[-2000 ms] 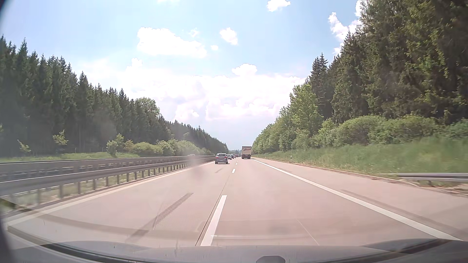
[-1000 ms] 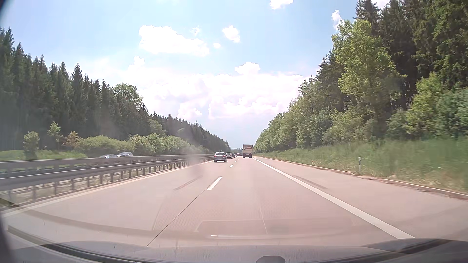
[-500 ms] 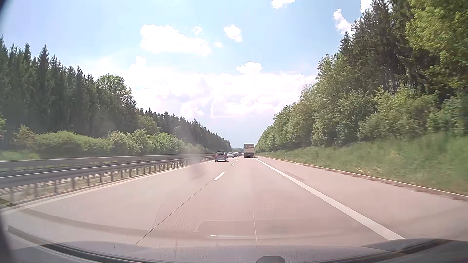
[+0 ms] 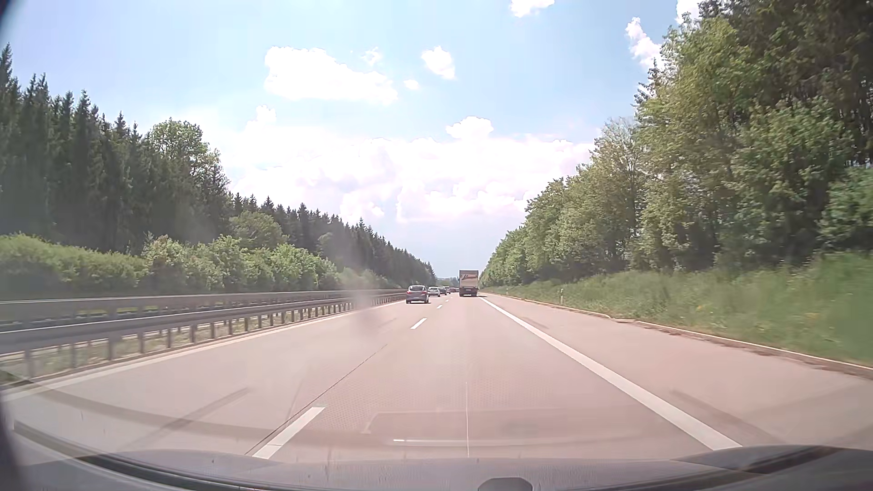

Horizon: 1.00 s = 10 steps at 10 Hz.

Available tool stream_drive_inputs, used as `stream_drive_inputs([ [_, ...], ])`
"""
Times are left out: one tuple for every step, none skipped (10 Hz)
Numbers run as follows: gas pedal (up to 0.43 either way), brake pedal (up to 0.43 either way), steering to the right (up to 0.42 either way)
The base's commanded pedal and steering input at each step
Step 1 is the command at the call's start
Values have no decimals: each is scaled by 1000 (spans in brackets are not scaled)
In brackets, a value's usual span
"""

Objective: Follow the waypoints while adhering to traffic rules and regulations

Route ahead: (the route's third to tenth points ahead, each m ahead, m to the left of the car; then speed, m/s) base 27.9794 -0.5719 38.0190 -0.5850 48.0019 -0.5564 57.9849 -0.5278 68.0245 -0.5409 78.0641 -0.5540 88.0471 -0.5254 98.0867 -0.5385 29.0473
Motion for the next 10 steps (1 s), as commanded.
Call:
stream_drive_inputs([
  [350, 0, -6],
  [350, 0, -6],
  [358, 0, -6],
  [358, 0, -6],
  [358, 0, -6],
  [358, 0, -6],
  [358, 0, -7],
  [370, 0, -7],
  [390, 0, -8],
  [398, 0, -8],
])
